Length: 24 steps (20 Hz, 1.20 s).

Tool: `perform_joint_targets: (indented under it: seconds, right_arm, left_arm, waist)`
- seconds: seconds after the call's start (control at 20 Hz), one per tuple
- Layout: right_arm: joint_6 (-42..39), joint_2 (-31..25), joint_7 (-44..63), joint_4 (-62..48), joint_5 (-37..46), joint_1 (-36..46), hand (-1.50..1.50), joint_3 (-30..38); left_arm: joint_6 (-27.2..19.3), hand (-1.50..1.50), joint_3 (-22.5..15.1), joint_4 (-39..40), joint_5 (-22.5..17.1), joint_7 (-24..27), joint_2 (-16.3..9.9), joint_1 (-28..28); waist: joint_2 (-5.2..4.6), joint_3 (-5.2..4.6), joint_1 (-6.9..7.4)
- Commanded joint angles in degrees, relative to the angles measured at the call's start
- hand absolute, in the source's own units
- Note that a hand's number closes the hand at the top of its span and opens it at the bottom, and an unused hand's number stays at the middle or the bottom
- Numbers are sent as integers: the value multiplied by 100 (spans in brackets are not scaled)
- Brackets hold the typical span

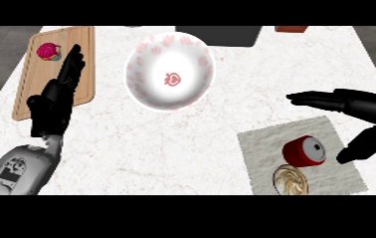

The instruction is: Pick the can from the placemat and place it in the bowl

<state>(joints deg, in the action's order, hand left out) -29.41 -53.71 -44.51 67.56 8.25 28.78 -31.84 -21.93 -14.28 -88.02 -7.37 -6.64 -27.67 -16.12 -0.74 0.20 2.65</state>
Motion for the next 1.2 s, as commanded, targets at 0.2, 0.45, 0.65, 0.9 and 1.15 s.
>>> perform_joint_targets:
  seconds: [0.2,0.45,0.65,0.9,1.15]
  right_arm:
    - [-261,254,-1413,-939,699,226,-150,-658]
    - [84,861,-1422,-1499,801,361,-150,-973]
    - [336,1198,-1417,-1642,947,421,-150,-1181]
    - [389,1253,-1909,-2335,1115,730,-150,-1250]
    - [1070,1679,-2065,-2382,1337,815,150,-1294]
  left_arm:
    - [-68,0,-39,-206,185,-212,121,119]
    - [-63,0,-26,-222,242,-103,220,245]
    - [-29,0,81,196,288,42,372,44]
    - [146,0,229,54,281,-127,240,49]
    - [147,0,252,-153,323,-213,320,206]
  waist:
    - [37,-8,-92]
    - [28,-9,-50]
    - [28,-15,-162]
    - [30,-12,-136]
    - [49,-13,-142]
